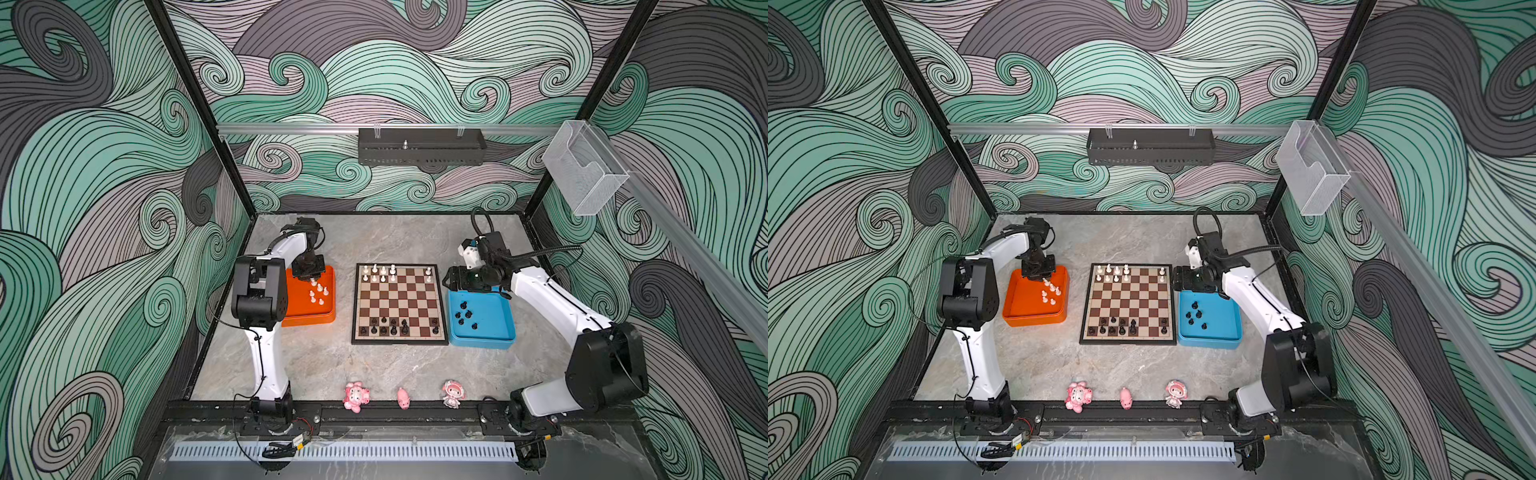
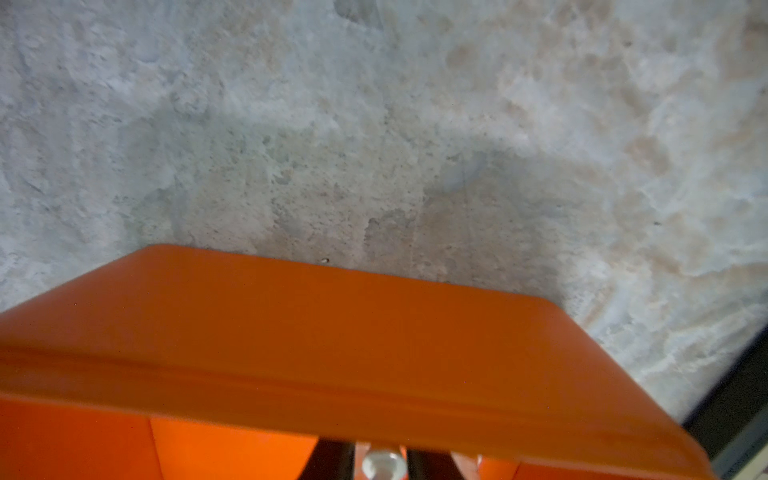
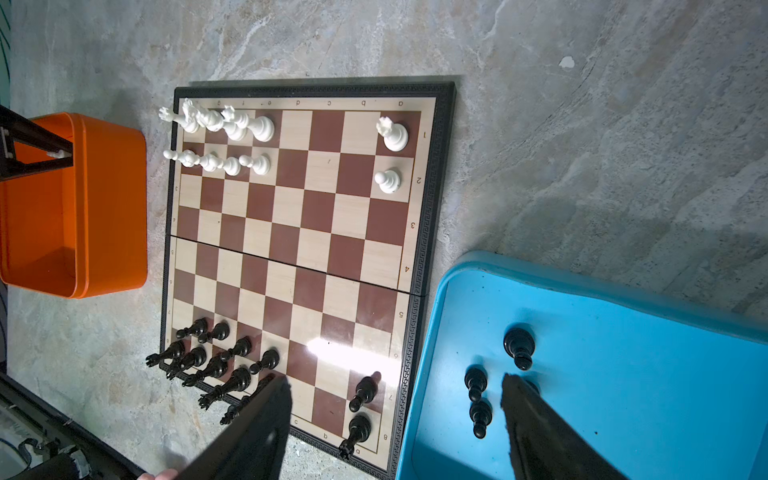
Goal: Set up the chess pieces on the board
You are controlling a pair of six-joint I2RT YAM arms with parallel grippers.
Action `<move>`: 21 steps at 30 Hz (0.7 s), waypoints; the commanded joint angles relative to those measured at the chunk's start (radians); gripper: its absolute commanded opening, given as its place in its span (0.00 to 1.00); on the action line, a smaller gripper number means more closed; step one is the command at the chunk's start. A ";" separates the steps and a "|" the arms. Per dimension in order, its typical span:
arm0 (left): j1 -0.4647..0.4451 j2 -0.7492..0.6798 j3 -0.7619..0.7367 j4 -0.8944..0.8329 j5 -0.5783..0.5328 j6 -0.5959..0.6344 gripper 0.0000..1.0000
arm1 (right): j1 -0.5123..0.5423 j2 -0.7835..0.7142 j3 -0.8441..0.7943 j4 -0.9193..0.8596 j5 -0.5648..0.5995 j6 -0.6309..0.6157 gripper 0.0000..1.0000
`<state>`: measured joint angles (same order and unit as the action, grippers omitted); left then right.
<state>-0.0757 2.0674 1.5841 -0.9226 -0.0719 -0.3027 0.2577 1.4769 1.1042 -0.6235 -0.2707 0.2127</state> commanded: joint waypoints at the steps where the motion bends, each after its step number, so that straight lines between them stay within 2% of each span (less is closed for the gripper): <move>1: -0.009 0.013 0.034 -0.028 -0.017 0.001 0.22 | -0.006 0.013 0.000 0.007 -0.014 -0.016 0.80; 21: -0.034 -0.032 0.069 -0.107 -0.034 0.045 0.20 | -0.006 0.002 0.005 0.006 -0.018 -0.013 0.80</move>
<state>-0.0940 2.0666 1.6051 -0.9745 -0.0826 -0.2783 0.2577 1.4776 1.1042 -0.6235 -0.2714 0.2127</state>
